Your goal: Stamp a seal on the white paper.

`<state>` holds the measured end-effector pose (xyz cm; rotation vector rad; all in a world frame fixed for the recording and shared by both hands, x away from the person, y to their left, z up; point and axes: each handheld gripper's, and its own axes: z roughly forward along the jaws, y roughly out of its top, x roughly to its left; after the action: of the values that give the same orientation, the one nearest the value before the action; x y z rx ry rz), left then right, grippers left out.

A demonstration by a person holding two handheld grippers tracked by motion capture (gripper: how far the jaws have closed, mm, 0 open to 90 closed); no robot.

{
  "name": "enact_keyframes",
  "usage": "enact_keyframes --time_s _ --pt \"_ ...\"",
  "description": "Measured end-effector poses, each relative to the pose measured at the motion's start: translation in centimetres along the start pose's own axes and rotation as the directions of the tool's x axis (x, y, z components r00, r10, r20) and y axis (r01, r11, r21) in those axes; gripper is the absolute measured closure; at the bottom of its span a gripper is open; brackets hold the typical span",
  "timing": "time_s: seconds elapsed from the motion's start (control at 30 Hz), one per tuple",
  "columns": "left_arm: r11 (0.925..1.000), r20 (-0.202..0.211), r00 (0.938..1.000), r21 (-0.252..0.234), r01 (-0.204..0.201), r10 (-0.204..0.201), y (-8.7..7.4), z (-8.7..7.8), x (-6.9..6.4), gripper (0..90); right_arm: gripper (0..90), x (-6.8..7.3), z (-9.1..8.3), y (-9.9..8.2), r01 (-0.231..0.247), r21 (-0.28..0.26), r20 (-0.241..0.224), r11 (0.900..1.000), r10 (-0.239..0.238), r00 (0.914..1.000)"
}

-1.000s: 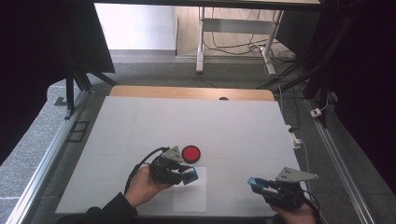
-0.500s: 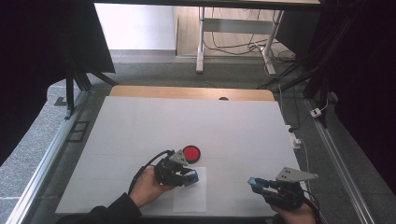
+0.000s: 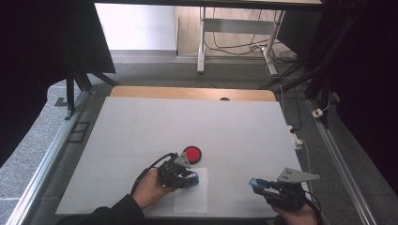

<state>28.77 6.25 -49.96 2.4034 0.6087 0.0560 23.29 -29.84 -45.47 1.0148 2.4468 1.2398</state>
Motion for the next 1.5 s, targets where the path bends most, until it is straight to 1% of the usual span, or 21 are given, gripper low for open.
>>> enact_keyframes --time_s 0.07,0.3,0.37,0.5,0.63,0.67,0.8,0.87,0.97,1.03,1.17,1.5 --pt "0.9997 -0.009 0.9997 0.007 -0.022 0.022 0.0 0.0 -0.1 70.3 68.8 0.0 0.0 0.0 0.0 0.0 -0.001 1.0 0.0 1.0" --pt "0.9991 -0.039 0.9983 0.007 -0.042 0.042 -0.1 0.1 -0.7 70.6 68.8 0.0 0.0 0.0 0.001 0.007 0.002 1.0 -0.001 1.0" --pt "0.9993 -0.039 0.9986 0.012 -0.035 0.036 0.0 0.1 -0.7 70.7 68.9 0.0 0.1 0.0 0.001 0.008 0.003 1.0 -0.001 1.0" --pt "0.9996 -0.028 0.9992 0.005 -0.027 0.027 -0.1 0.2 -0.5 70.7 68.9 0.0 0.1 0.1 0.001 0.011 0.005 0.9999 -0.001 1.0" --pt "1.0 -0.005 1.0 -0.002 -0.005 0.005 -0.3 0.1 -0.1 70.8 68.9 0.0 0.1 0.1 0.0 0.012 0.005 0.9999 0.0 1.0" --pt "0.9999 -0.003 1.0 -0.011 0.0 0.0 -0.4 0.2 -0.1 70.8 68.9 0.0 0.1 0.1 0.0 0.012 0.005 0.9999 0.0 1.0" --pt "1.0 0.0 1.0 -0.008 0.005 -0.005 -0.3 0.2 0.0 70.8 68.9 0.0 0.1 0.1 0.0 0.012 0.005 0.9999 0.0 1.0" --pt "0.9998 0.012 0.9998 -0.01 0.017 -0.016 -0.3 0.2 0.2 70.8 68.8 0.0 0.1 0.1 0.0 0.012 0.005 0.9999 0.0 1.0" --pt "0.9997 0.018 0.9996 -0.011 0.022 -0.022 -0.4 0.2 0.3 70.8 68.9 0.0 0.1 0.1 0.0 0.011 0.002 0.9999 0.0 1.0" --pt "0.9997 0.017 0.9996 -0.01 0.022 -0.022 -0.4 0.2 0.3 70.8 68.9 0.0 0.1 0.1 -0.002 0.009 0.002 1.0 0.001 1.0" --pt "1.0 -0.003 1.0 -0.003 0.005 -0.005 -0.3 0.2 -0.1 70.8 68.9 0.1 0.1 0.1 0.0 0.01 0.002 0.9999 0.0 1.0" --pt "1.0 -0.026 0.9996 0.001 -0.007 0.007 -0.3 0.3 -0.5 70.8 68.9 0.1 0.1 0.1 0.0 0.011 0.003 0.9999 0.0 1.0"
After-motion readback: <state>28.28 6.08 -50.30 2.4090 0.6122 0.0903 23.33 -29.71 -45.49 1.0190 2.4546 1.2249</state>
